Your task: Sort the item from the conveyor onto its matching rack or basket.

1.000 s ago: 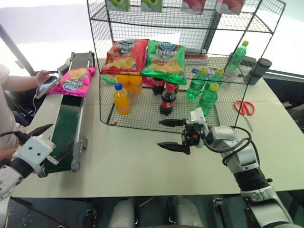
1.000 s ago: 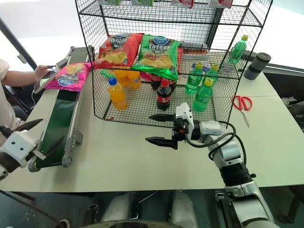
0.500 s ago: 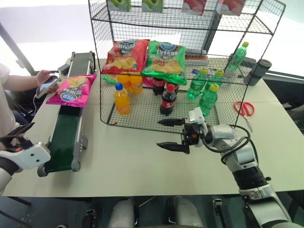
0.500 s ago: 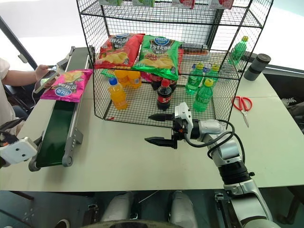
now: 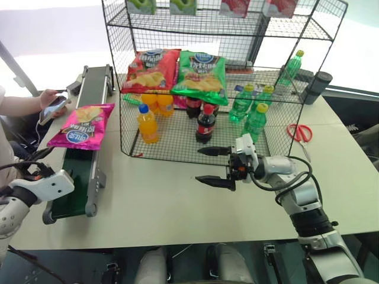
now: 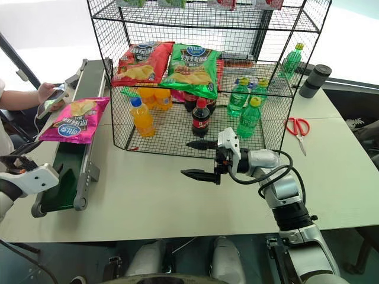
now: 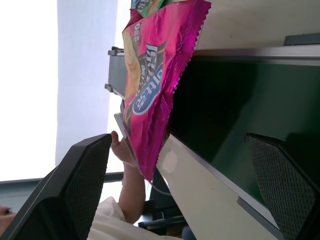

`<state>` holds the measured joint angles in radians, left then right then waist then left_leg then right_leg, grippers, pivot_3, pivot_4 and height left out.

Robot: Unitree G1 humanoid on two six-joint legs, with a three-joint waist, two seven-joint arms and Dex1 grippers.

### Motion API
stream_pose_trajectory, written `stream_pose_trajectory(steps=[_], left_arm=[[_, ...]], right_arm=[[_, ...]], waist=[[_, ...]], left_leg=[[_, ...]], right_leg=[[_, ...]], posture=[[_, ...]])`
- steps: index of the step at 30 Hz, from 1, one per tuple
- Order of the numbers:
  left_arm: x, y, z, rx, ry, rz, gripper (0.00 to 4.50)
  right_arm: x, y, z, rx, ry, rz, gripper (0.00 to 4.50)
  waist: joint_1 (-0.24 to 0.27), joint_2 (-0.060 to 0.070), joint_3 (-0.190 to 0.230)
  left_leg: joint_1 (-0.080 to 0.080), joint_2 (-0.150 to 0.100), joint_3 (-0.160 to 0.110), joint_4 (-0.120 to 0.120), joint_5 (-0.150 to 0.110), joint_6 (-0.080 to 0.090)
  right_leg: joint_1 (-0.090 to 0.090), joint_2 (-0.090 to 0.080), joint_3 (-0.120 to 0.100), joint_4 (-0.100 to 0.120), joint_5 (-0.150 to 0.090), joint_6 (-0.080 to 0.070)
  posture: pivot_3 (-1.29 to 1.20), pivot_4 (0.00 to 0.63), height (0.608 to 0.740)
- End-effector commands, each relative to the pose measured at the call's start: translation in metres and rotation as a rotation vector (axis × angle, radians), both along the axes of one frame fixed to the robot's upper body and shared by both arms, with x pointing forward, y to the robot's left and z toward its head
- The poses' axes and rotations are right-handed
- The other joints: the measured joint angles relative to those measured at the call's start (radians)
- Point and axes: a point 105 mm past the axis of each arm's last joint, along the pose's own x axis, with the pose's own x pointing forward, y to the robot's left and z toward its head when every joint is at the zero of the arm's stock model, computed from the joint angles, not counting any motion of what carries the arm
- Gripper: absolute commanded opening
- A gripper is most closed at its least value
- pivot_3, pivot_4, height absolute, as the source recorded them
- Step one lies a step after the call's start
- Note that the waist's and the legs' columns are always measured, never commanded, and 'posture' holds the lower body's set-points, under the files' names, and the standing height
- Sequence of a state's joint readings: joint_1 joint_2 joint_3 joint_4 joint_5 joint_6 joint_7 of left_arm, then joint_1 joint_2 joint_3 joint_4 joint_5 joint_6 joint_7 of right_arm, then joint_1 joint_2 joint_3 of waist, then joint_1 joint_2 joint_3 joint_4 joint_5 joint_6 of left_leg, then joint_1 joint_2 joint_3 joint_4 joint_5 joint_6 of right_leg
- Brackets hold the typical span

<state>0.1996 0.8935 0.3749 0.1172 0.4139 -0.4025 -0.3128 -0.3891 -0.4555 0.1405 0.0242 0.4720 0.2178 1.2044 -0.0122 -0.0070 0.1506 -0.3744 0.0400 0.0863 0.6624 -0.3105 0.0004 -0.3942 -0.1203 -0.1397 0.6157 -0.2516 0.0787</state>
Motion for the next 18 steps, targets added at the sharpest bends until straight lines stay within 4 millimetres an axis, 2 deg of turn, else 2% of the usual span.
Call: stream_pose_trajectory(steps=[1, 18], left_arm=[[0.005, -0.002, 0.007, 0.023, -0.024, -0.017, 4.50], [0.021, -0.009, -0.002, 0.021, -0.002, -0.054, 4.50]], right_arm=[[0.000, -0.006, 0.009, -0.008, -0.064, -0.012, 4.45], [-0.003, -0.008, 0.007, -0.035, -0.089, -0.050, 4.45]], waist=[[0.000, 0.000, 0.000], [0.001, -0.001, -0.001]], left_leg=[[0.000, 0.000, 0.000, 0.000, 0.000, 0.000], [0.000, 0.000, 0.000, 0.000, 0.000, 0.000]], right_leg=[[0.000, 0.000, 0.000, 0.000, 0.000, 0.000], [0.000, 0.000, 0.000, 0.000, 0.000, 0.000]], posture=[[0.00, 0.150, 0.740], [0.00, 0.150, 0.740]])
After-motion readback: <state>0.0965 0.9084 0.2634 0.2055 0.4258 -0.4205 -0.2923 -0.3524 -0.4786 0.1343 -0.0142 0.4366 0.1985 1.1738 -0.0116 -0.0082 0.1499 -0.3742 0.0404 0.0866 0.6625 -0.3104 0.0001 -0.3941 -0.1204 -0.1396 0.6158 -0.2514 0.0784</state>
